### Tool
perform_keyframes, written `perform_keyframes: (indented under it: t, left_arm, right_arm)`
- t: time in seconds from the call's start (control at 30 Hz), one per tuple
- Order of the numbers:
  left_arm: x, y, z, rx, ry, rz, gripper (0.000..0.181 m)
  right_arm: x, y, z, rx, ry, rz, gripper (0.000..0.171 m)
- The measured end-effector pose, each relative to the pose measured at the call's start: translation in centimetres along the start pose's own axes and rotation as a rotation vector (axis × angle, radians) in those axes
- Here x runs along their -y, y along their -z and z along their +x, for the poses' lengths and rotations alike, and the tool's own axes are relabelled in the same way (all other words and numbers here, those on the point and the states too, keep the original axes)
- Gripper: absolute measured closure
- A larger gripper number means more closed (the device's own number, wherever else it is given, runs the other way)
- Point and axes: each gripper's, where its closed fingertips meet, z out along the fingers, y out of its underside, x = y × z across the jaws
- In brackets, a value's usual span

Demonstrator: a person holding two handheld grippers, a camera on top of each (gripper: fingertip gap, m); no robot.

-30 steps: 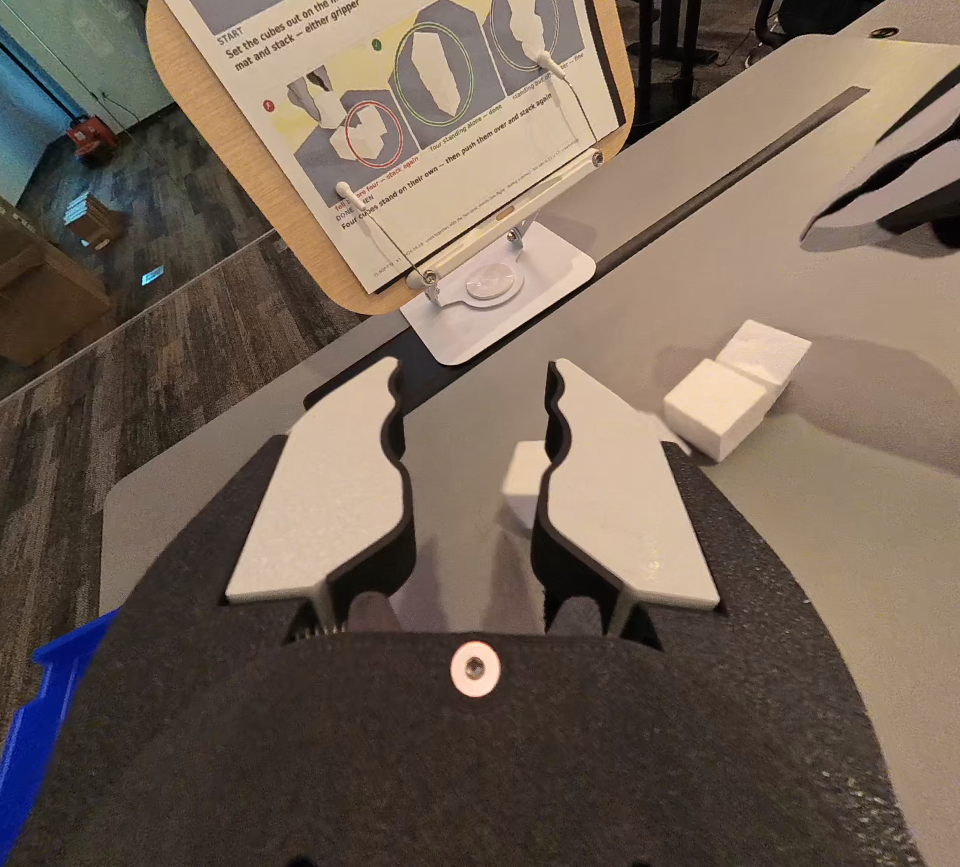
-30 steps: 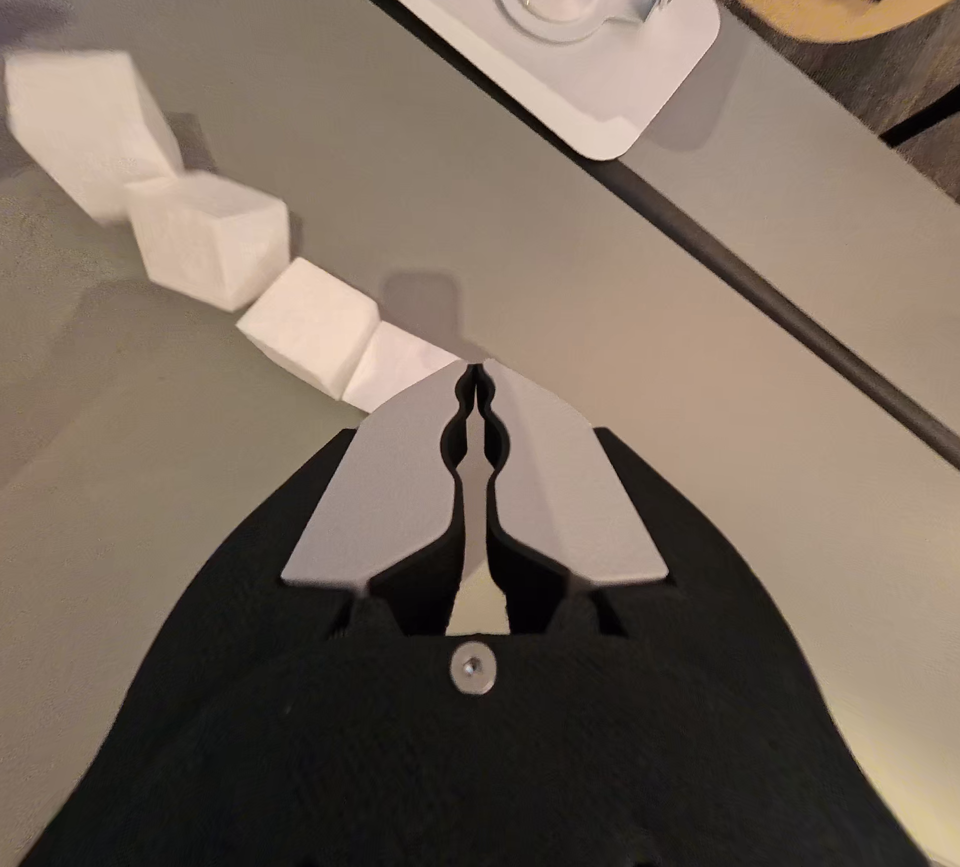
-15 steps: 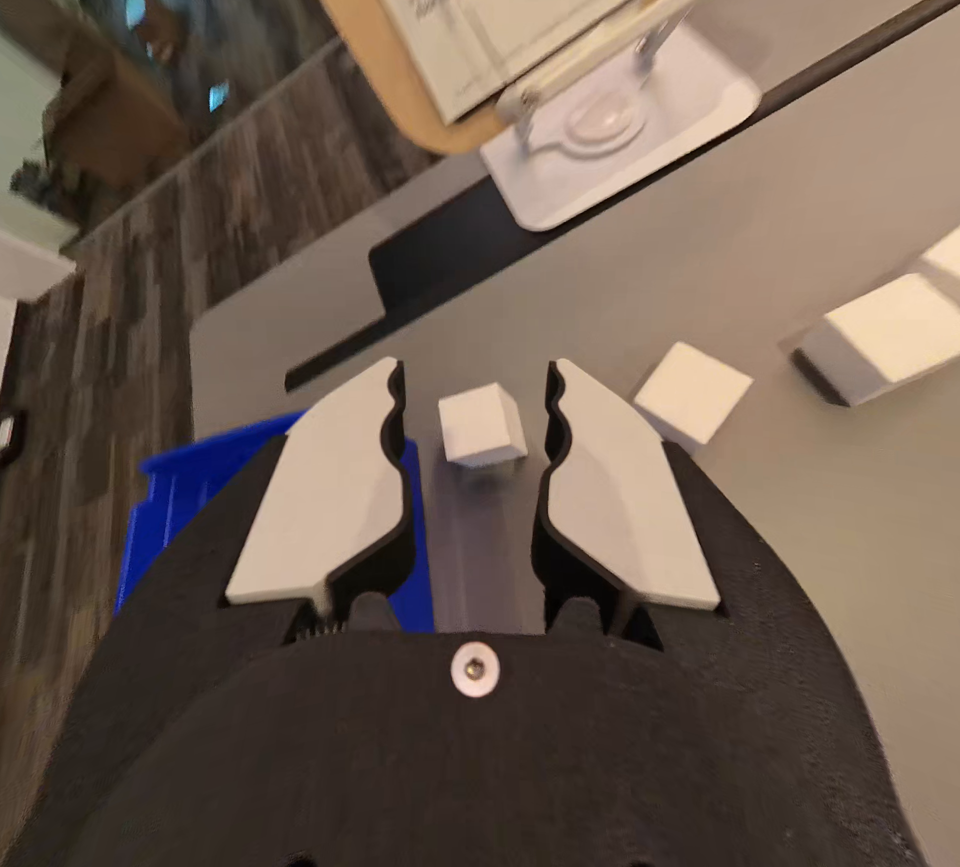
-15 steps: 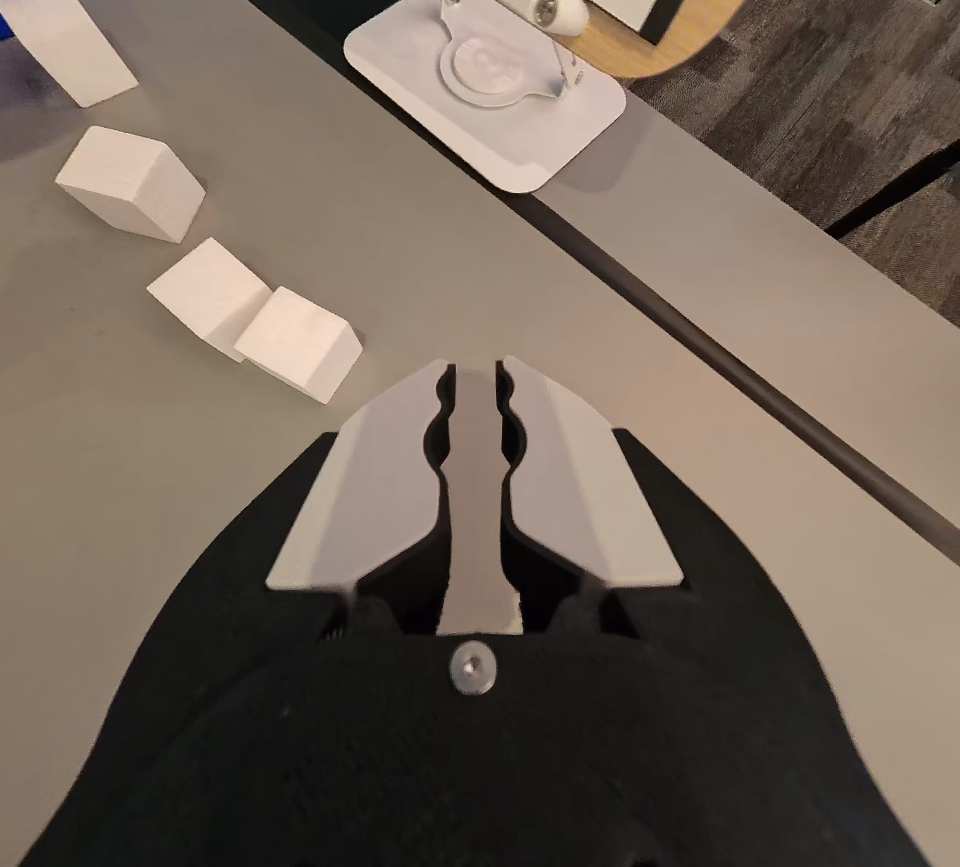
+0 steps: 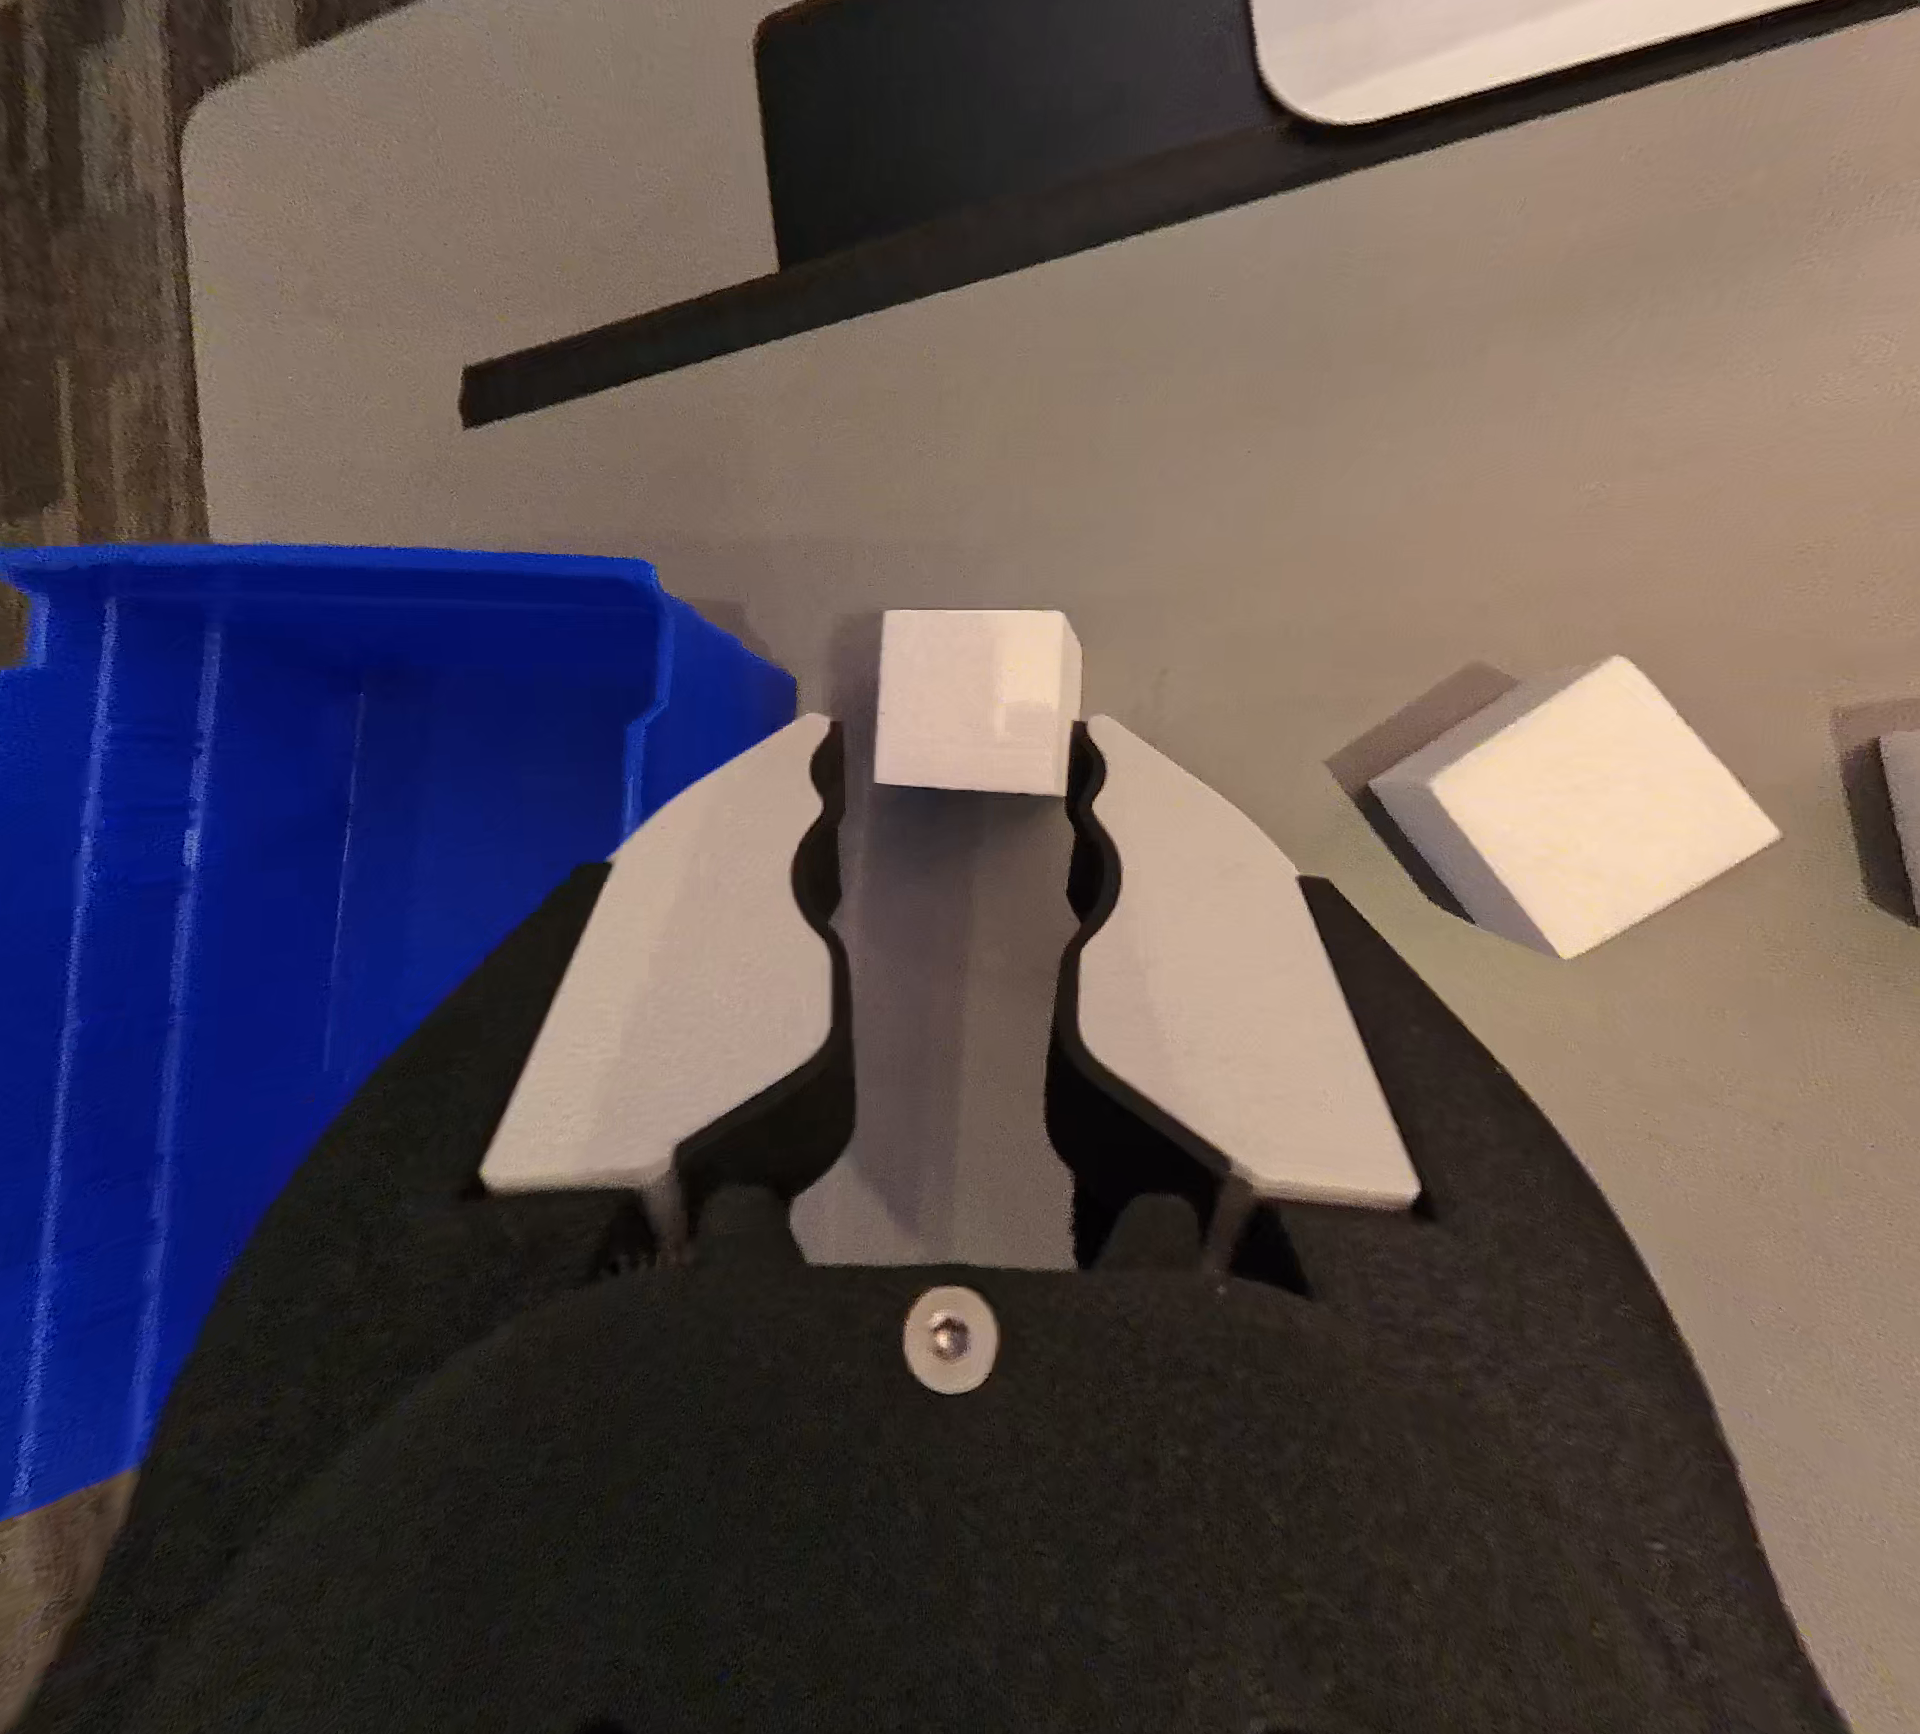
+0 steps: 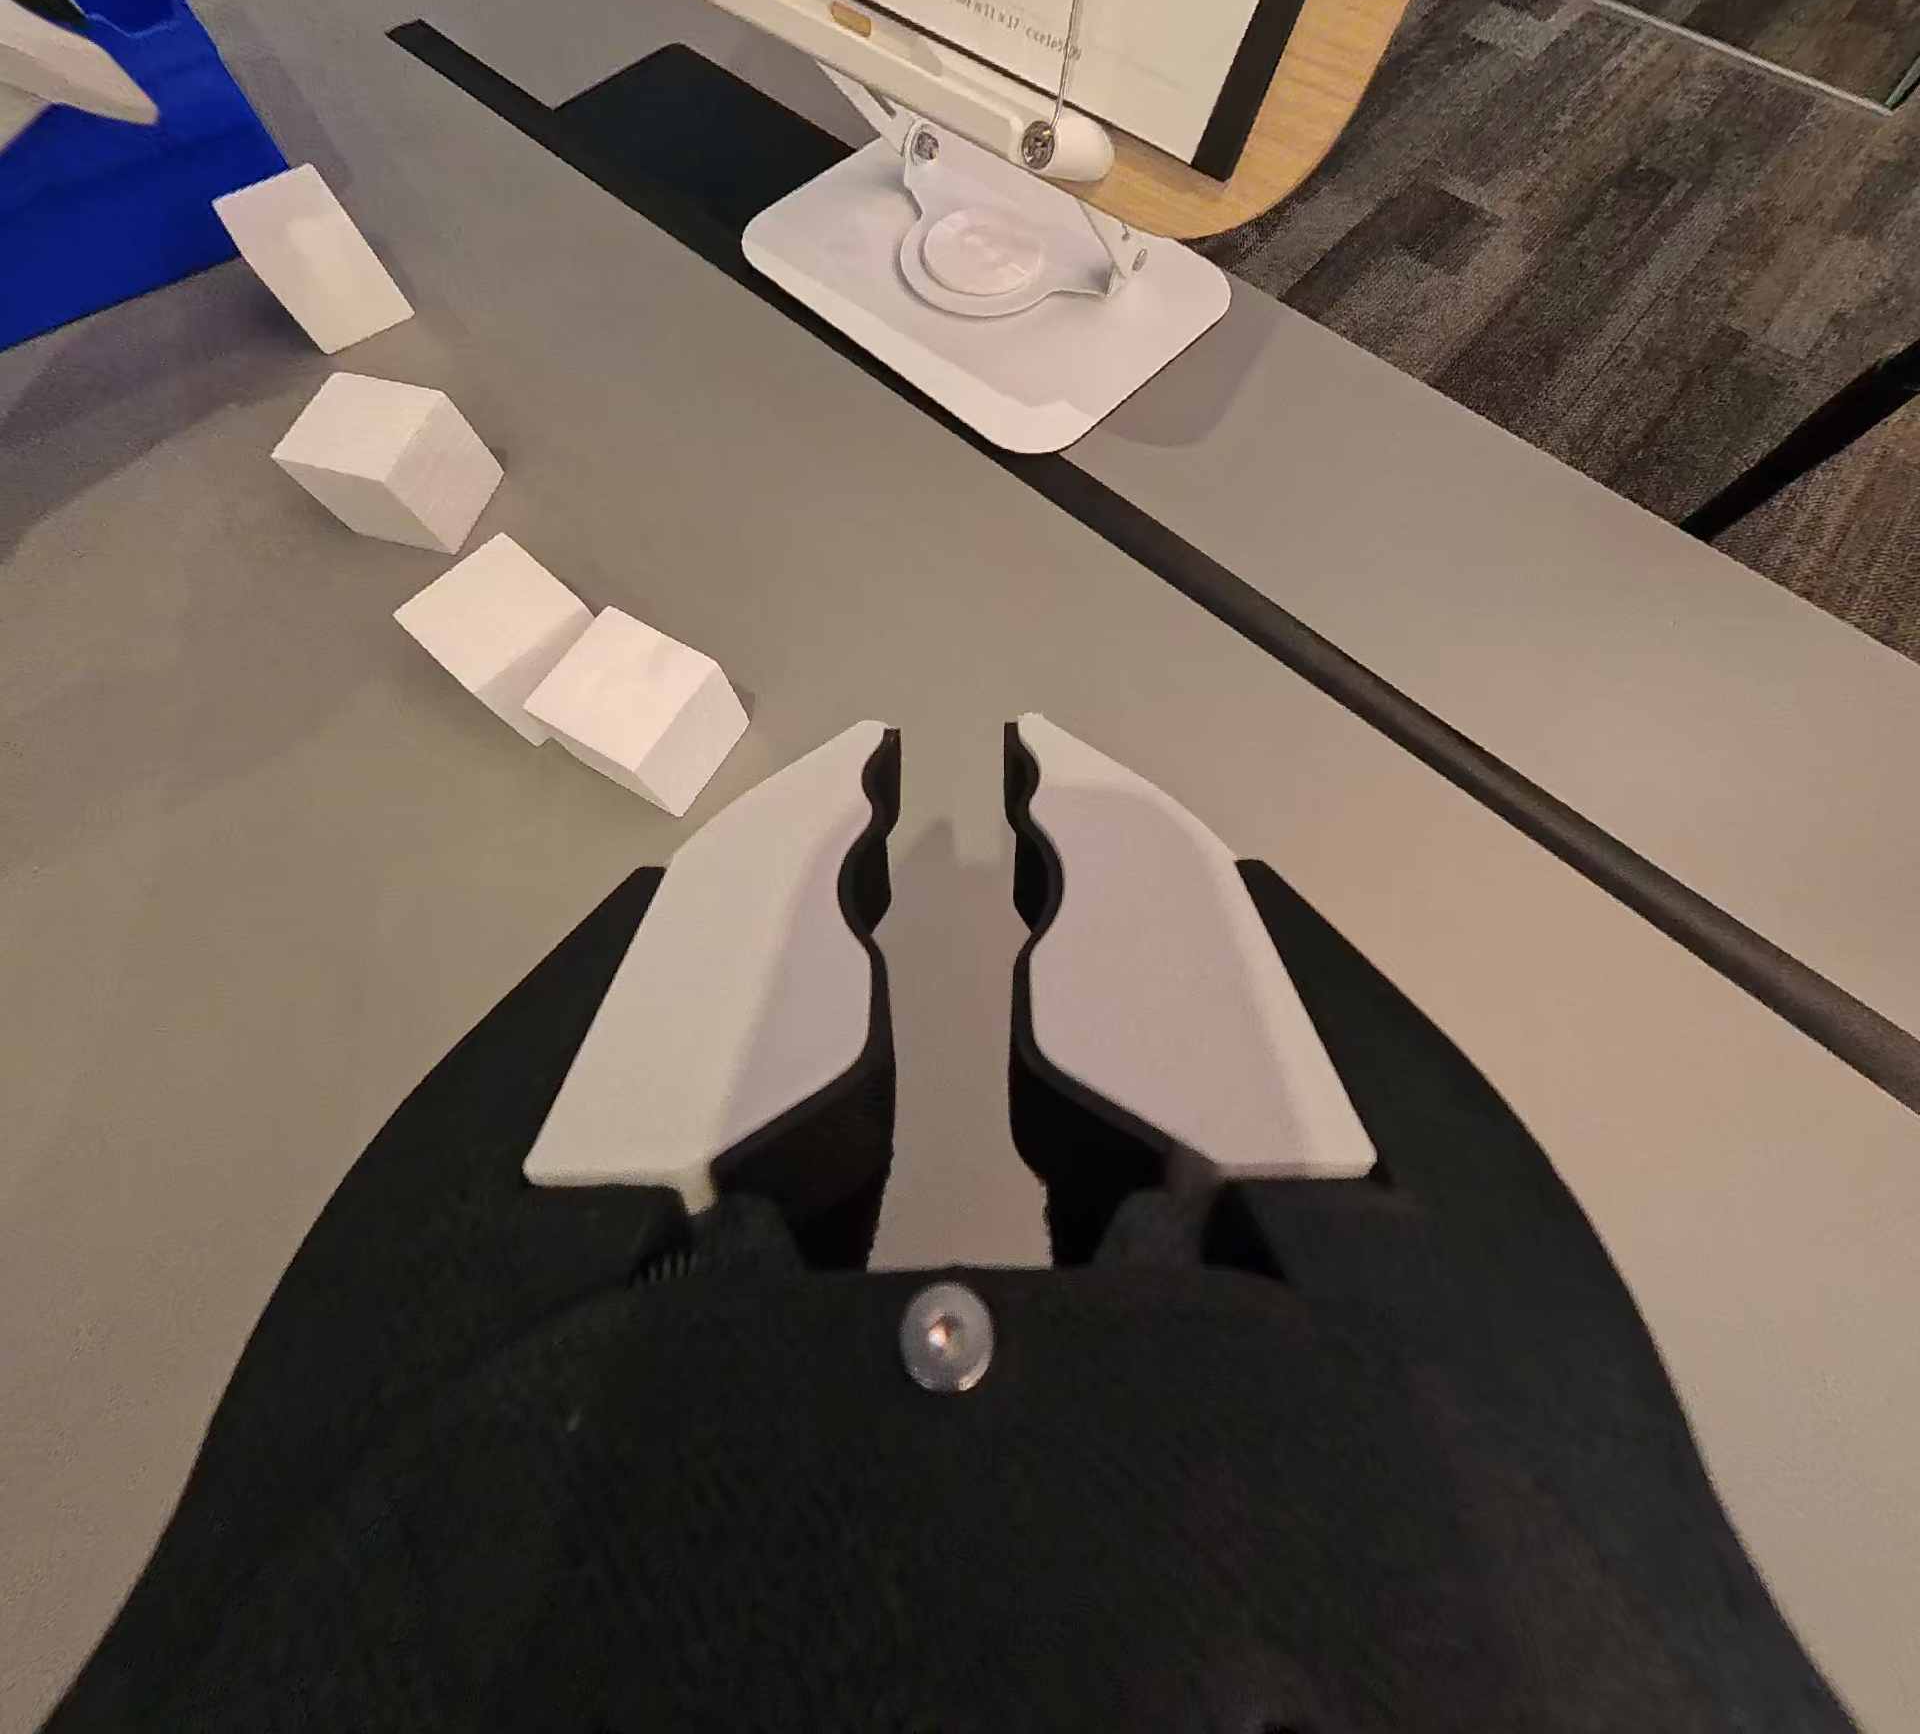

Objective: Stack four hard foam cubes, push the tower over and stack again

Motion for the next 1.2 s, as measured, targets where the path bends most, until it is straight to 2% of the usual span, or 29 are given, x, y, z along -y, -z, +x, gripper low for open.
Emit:
perform_keyframes:
  t: [0.17, 0.47, 0.83, 1.07, 1.2]
  left_arm:
    - [-0.4, -1.7, -0.2, -0.061, 0.051, -0.054, 0.146]
    - [-1.6, -4.8, -0.3, -0.058, 0.038, -0.165, 0.132]
    - [-2.8, -6.4, -0.2, -0.056, 0.010, -0.236, 0.118]
    - [-4.1, -7.9, 0.2, -0.078, 0.002, -0.310, 0.125]
    - [-4.3, -7.6, 0.6, -0.095, -0.015, -0.329, 0.125]
  right_arm:
    - [0.1, 0.4, 0.4, 0.003, -0.008, 0.014, 0.151]
    - [-0.3, 0.3, 0.7, -0.013, -0.003, -0.010, 0.151]
    - [-1.1, -0.9, 0.2, -0.026, 0.046, -0.078, 0.151]
    - [-1.3, -1.0, 0.1, -0.023, 0.044, -0.084, 0.151]
    - [-1.6, -1.1, 0.2, -0.029, 0.051, -0.102, 0.151]
